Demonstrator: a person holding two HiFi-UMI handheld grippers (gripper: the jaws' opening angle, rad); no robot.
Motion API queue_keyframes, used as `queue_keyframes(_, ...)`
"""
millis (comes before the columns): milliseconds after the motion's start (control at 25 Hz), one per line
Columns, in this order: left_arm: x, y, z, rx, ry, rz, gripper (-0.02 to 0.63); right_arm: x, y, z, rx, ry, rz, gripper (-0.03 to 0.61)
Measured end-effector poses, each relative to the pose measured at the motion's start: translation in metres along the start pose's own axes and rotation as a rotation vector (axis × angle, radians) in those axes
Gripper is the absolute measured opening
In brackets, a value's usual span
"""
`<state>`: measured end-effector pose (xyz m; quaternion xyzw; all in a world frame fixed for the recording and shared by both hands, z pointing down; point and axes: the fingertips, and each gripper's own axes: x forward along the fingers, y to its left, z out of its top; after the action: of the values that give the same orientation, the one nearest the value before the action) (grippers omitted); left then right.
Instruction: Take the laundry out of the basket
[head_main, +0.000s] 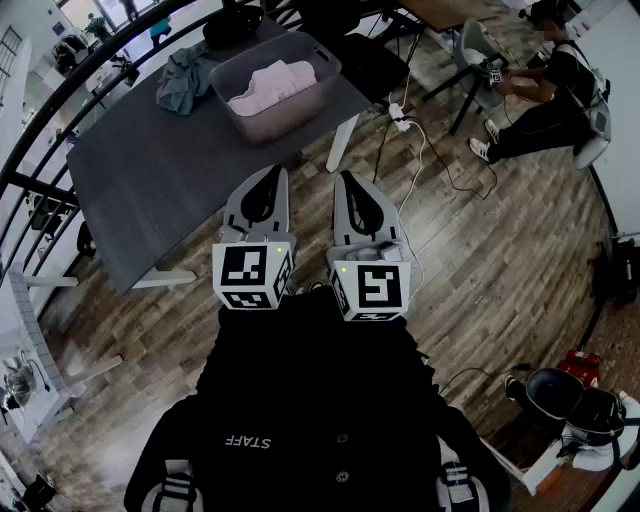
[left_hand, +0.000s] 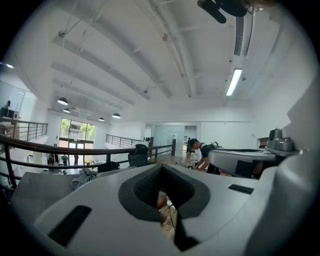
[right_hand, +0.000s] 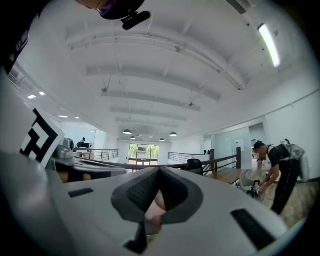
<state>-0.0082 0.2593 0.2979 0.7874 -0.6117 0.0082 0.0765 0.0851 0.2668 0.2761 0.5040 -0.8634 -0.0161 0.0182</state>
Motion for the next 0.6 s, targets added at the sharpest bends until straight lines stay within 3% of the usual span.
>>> queue_keyframes(600, 0.005, -0.006, -0.018, -0.037, 0.042, 0.024, 0.0, -0.004, -0.02, -0.014, 0.042, 0.01, -0.016, 0.015)
